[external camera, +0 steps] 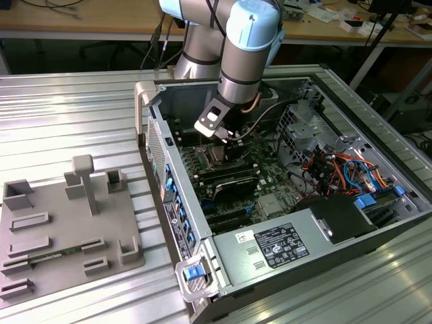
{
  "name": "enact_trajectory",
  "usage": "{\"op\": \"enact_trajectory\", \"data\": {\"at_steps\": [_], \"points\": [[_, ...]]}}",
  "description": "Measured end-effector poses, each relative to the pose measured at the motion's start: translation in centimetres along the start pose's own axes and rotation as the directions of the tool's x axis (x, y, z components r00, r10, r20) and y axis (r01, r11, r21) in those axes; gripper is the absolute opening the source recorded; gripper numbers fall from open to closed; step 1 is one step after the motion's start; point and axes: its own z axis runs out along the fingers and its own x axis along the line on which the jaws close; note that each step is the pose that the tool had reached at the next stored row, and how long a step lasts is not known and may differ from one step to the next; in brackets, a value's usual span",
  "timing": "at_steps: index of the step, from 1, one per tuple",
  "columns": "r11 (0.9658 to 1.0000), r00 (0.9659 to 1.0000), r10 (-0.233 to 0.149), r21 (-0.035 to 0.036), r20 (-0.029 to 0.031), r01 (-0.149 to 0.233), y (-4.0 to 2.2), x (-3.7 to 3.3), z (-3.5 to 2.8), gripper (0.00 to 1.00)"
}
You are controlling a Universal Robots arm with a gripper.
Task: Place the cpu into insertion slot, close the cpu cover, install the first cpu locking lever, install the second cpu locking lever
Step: 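Place the cpu into insertion slot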
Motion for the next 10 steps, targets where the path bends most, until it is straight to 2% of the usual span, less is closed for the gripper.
{"op": "enact_trajectory", "data": {"at_steps": [2,5,10], "points": [[1.0,1.0,0.0,-0.0001,0.0003,0.0,0.01,0.0,-0.01,0.58],[1.0,1.0,0.0,0.0,0.0011,0.0,0.03,-0.01,-0.37,0.58],[1.0,1.0,0.0,0.0,0.0005,0.0,0.04,-0.34,-0.34,0.58]]}}
